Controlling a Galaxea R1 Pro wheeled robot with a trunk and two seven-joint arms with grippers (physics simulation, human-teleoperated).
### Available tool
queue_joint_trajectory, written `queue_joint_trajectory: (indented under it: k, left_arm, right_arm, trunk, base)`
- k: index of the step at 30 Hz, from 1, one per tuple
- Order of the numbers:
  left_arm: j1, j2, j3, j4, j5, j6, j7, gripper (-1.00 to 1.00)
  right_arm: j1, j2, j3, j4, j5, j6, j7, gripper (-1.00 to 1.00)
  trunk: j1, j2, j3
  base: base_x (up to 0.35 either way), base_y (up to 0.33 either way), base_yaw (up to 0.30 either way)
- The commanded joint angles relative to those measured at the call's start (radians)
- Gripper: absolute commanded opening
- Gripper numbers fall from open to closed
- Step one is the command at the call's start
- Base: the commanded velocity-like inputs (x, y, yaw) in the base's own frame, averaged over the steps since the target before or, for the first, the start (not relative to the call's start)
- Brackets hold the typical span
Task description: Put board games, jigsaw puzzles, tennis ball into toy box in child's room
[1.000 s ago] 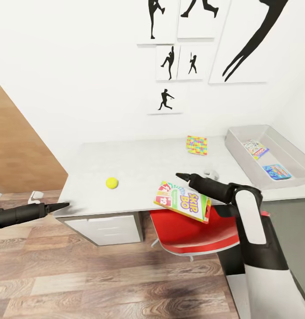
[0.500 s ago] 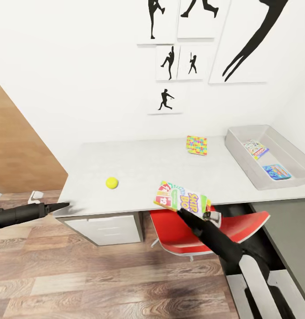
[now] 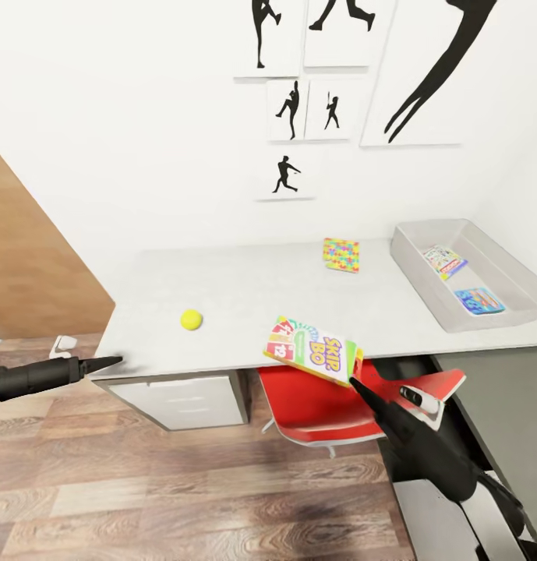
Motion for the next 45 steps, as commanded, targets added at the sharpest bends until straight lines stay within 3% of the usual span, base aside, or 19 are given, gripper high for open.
queue_joint_trajectory:
  k: [1,8,10,16,17,21,27,31,36,45]
  left_arm:
    - [-0.001,-0.001,0.003,-0.001,-0.011,0.014,-0.009,1.0]
    - [-0.001,-0.012,0.002,-0.001,-0.011,0.034,-0.009,1.0]
    - [-0.002,-0.022,0.001,-0.001,-0.012,0.041,-0.009,1.0]
    - [-0.002,-0.073,0.001,-0.005,-0.021,0.1,-0.009,1.0]
    - [-0.001,-0.102,0.0,-0.009,-0.024,0.159,-0.009,1.0]
    - [-0.001,-0.121,-0.001,-0.01,-0.026,0.232,-0.009,1.0]
    - [-0.001,-0.183,-0.001,-0.009,-0.026,0.372,0.086,1.0]
    - [-0.001,-0.222,-0.001,-0.008,-0.025,0.399,0.13,1.0]
    - [-0.001,-0.244,-0.001,-0.003,-0.025,0.404,0.144,1.0]
    - [-0.001,-0.246,-0.002,-0.001,-0.027,0.404,0.149,1.0]
  right_arm:
    - [0.0,-0.001,-0.009,0.001,-0.008,0.01,0.0,1.0]
    - [0.002,-0.001,-0.164,0.006,-0.009,0.1,0.008,1.0]
    - [0.003,0.0,-0.186,0.006,-0.009,0.113,0.009,1.0]
    - [0.003,0.001,-0.201,0.007,-0.009,0.118,0.006,1.0]
    - [0.003,0.0,-0.206,0.009,-0.01,0.12,0.005,1.0]
    - [0.003,-0.001,-0.219,0.011,-0.01,0.132,0.001,1.0]
    - [0.003,-0.001,-0.302,0.013,-0.008,0.204,-0.01,1.0]
    - [0.003,-0.001,-0.35,0.017,-0.008,0.231,-0.03,1.0]
    - [0.003,-0.001,-0.366,0.033,-0.009,0.242,-0.042,1.0]
    - [0.003,0.005,-0.37,0.034,-0.007,0.232,-0.04,1.0]
  trunk:
    - [0.0,-0.002,-0.001]
    - [0.0,-0.002,-0.001]
    - [0.0,-0.002,-0.001]
    - [0.0,-0.002,-0.001]
    - [0.0,-0.002,-0.001]
    - [0.0,-0.002,-0.001]
    - [0.0,-0.002,-0.001]
    - [0.0,-0.002,-0.001]
    - [0.0,-0.002,-0.001]
    - [0.0,-0.002,-0.001]
  base:
    - [-0.046,-0.169,0.0]
    - [-0.013,-0.047,0.0]
    - [-0.002,-0.006,0.0]
    - [0.0,-0.001,0.0]
    - [0.0,0.0,0.0]
    - [0.0,0.0,0.0]
    - [0.0,0.0,0.0]
    - [0.0,0.0,0.0]
    - [0.0,0.0,0.0]
    - [0.0,0.0,0.0]
